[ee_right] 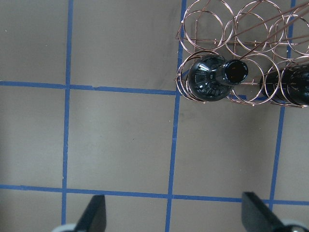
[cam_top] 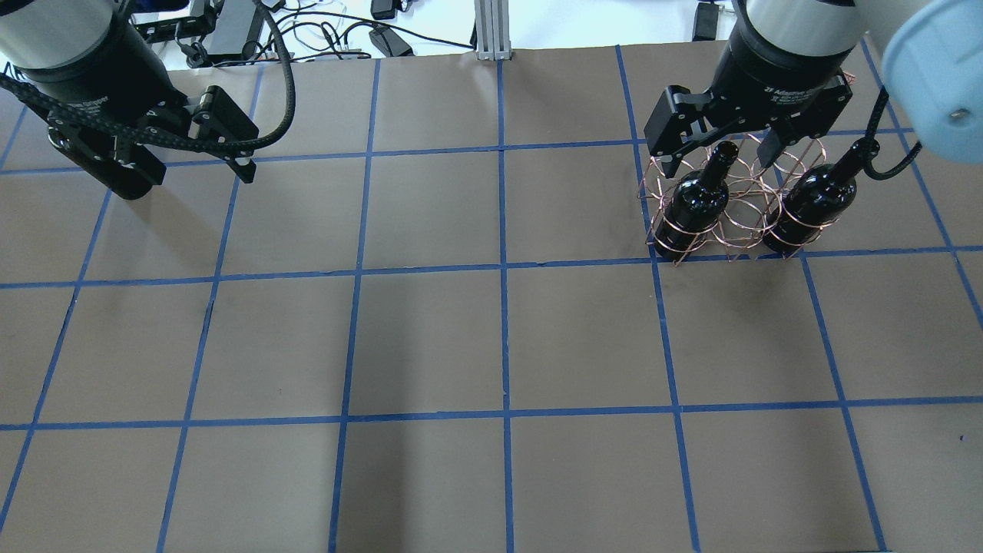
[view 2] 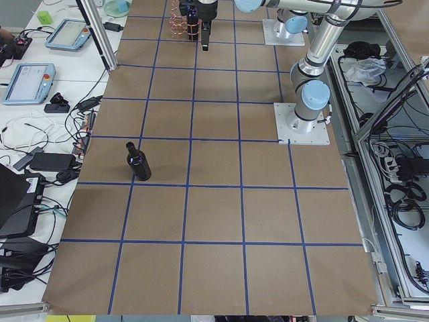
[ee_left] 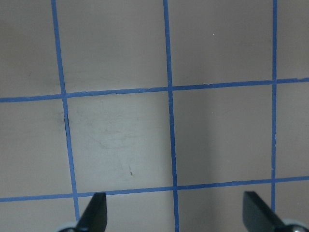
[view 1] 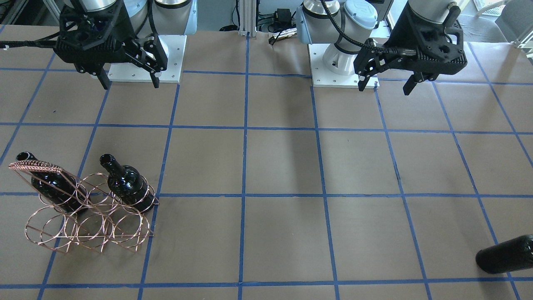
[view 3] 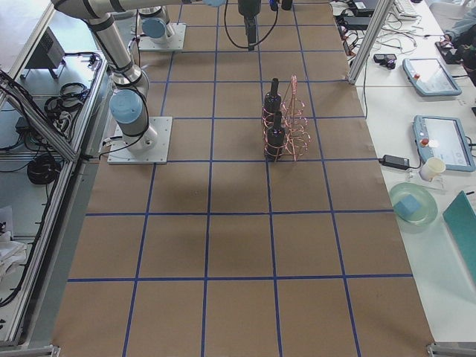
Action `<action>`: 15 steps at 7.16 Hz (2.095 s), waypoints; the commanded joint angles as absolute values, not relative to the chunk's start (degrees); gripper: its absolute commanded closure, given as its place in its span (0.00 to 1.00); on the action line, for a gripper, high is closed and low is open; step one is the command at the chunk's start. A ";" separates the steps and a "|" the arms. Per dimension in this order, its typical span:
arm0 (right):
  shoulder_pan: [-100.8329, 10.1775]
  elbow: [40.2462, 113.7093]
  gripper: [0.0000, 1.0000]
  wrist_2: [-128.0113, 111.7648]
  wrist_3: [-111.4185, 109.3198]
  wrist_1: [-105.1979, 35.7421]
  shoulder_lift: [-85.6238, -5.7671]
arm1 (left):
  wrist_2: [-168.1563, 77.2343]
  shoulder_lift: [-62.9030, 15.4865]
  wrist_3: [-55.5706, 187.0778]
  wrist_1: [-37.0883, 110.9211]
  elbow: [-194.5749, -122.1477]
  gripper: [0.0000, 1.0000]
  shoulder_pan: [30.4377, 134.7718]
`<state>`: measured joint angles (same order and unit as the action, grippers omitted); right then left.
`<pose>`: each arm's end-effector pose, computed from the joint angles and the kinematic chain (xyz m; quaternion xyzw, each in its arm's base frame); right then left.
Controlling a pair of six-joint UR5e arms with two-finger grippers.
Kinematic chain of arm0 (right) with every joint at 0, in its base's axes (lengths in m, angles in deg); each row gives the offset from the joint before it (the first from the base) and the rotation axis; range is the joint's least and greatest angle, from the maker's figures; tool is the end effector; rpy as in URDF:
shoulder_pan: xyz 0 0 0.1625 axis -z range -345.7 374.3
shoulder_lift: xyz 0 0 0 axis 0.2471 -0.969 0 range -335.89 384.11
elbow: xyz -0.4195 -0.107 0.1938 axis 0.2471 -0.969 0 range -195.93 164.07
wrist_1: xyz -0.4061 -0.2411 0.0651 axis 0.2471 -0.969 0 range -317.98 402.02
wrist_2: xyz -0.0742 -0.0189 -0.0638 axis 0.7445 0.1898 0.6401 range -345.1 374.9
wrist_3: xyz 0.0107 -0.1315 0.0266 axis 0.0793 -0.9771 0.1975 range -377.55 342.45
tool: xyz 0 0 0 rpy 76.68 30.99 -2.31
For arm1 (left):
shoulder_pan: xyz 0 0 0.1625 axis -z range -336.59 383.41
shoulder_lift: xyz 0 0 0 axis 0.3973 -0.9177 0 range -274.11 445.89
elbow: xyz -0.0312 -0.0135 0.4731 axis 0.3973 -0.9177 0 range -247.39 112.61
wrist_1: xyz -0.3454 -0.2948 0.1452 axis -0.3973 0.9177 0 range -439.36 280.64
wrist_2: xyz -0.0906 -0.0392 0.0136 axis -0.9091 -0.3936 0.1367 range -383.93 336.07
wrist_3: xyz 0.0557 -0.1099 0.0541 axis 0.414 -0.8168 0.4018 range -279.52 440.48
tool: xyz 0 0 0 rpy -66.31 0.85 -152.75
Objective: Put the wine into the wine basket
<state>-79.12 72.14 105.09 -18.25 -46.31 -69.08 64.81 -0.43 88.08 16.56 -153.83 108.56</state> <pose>0.1647 -0.5281 0.5486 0.0359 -0.9989 0.0301 0.0010 -0.0912 -0.5360 0.5614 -0.0241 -0.9996 0.0127 0.0097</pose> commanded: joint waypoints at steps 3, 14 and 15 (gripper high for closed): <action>-79.12 72.14 0.00 105.07 -18.25 -46.31 -69.14 | 61.87 -4.45 90.66 9.18 -153.18 0.00 97.54; -79.21 72.14 0.00 105.34 -18.34 -46.22 -69.14 | 58.43 -34.68 117.22 -8.06 -133.66 0.00 80.54; -79.21 72.14 0.00 105.43 -18.34 -46.31 -69.14 | 58.43 -35.57 117.48 -9.30 -133.57 0.00 80.54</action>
<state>-79.21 72.14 105.33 -18.34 -46.25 -69.14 58.72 -34.11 117.27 -7.37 -133.73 80.54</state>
